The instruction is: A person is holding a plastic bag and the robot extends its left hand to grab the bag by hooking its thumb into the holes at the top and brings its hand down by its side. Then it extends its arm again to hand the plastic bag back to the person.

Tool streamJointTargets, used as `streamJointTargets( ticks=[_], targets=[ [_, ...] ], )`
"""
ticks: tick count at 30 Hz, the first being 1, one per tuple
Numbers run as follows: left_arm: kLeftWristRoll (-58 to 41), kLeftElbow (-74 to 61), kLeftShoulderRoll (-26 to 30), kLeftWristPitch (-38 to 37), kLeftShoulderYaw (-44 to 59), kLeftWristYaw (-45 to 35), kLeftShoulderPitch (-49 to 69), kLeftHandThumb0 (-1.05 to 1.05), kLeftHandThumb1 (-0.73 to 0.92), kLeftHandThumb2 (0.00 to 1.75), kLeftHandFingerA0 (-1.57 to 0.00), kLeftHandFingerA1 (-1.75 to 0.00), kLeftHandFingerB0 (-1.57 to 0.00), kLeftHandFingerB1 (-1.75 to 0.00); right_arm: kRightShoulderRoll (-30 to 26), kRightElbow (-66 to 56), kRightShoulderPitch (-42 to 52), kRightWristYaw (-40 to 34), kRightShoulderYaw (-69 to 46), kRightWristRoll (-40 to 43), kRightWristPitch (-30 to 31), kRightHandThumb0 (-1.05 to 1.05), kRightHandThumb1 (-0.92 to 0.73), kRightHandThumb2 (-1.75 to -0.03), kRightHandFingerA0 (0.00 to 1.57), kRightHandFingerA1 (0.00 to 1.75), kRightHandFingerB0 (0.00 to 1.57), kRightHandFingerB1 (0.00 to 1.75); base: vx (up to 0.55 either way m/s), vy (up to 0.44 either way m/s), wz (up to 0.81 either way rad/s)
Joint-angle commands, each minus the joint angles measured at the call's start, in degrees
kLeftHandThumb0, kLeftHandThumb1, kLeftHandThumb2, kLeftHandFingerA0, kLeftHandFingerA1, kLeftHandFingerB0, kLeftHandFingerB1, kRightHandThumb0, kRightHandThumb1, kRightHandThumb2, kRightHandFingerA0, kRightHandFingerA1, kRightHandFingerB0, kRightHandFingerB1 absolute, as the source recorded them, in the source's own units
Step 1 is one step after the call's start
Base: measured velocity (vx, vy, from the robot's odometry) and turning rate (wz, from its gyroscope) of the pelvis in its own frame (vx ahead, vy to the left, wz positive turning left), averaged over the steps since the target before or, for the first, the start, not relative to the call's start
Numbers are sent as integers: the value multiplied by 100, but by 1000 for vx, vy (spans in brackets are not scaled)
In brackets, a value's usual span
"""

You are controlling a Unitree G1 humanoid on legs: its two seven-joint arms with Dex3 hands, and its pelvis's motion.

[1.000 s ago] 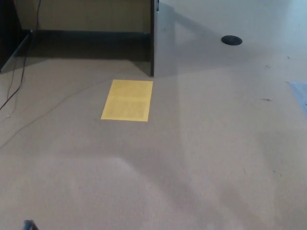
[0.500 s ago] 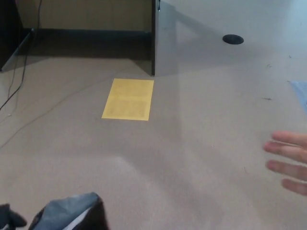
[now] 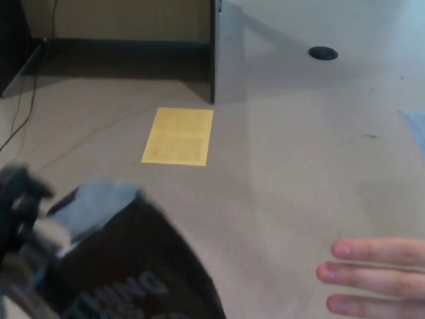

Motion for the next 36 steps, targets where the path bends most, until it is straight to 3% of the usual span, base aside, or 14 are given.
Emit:
streamJointTargets(
  ticks=[1,4,5,8,9,17,18,19,20,29,30,31,35,36],
  targets=[
    [-52,-760,-294,565,-37,-754,-668,-11,69,79,-90,-171,-75,-143,-10,-6,-135,-56,-6,-11,119,-35,-63,-60,69,47,62,42,0,0,0],
    [125,-1048,-640,892,-206,-1028,-1033,-5,69,80,-95,-166,-78,-139,-11,-14,-110,-5,-57,57,57,-33,-63,-60,69,48,63,42,0,0,0],
    [165,-914,-905,988,-389,-1153,-1361,-16,76,67,-90,-169,-82,-116,-12,-3,-55,-46,-26,19,38,-34,-64,-61,70,48,63,43,0,0,0],
    [332,-910,-1191,1196,-569,-1196,-1761,-15,75,64,-88,-172,-72,-135,4,9,-74,-64,8,-16,75,-31,-65,-60,68,46,63,41,0,0,2],
    [325,-998,-1276,1336,-617,-1394,-1903,-26,58,95,-117,-135,-80,-109,28,22,-110,-80,15,-22,72,-33,-65,-61,69,46,62,41,0,0,0],
    [490,-798,-1531,1572,-843,-1507,-2769,-17,56,92,-125,-142,-85,-121,44,27,-92,-70,-19,18,64,-32,-64,-60,69,47,63,42,0,0,0],
    [459,-769,-1496,1549,-835,-1573,-2878,-11,72,72,-92,-173,-68,-147,46,40,-86,-40,-46,51,8,-32,-64,-60,69,47,64,43,0,0,0],
    [429,-793,-1467,1585,-817,-1687,-2968,-7,72,74,-105,-169,-69,-143,28,33,-43,-50,-33,35,-13,-31,-65,-59,72,48,67,43,0,0,0],
    [396,-753,-1450,1574,-800,-1729,-3080,-14,75,72,-91,-173,-68,-147,14,35,-46,-38,-31,31,-2,-30,-66,-60,71,47,66,43,0,0,0],
    [391,-589,-1415,1523,-831,-1846,-3783,-14,74,68,-93,-175,-69,-147,94,76,-308,-4,-56,68,61,-32,-66,-60,70,47,62,42,0,0,0],
    [337,-617,-1441,1469,-841,-1901,-3799,-14,74,68,-92,-174,-71,-144,99,80,-279,-19,-52,63,35,-30,-66,-60,68,46,63,42,0,0,0],
    [302,-673,-1490,1431,-871,-1970,-3820,-29,60,94,-123,-141,-81,-117,114,78,-224,-28,-58,73,16,-33,-65,-61,69,46,62,42,0,0,0],
    [526,-821,-1664,1646,-1028,-2062,-4026,-25,52,94,-123,-134,-82,-95,132,93,-240,-76,-2,6,3,-32,-65,-61,69,47,63,42,0,0,0],
    [581,-799,-1761,1685,-1089,-2016,-4095,-25,53,93,-125,-137,-80,-103,149,109,-273,-86,18,-15,81,-33,-64,-61,70,46,64,42,0,0,0]
  ],
)
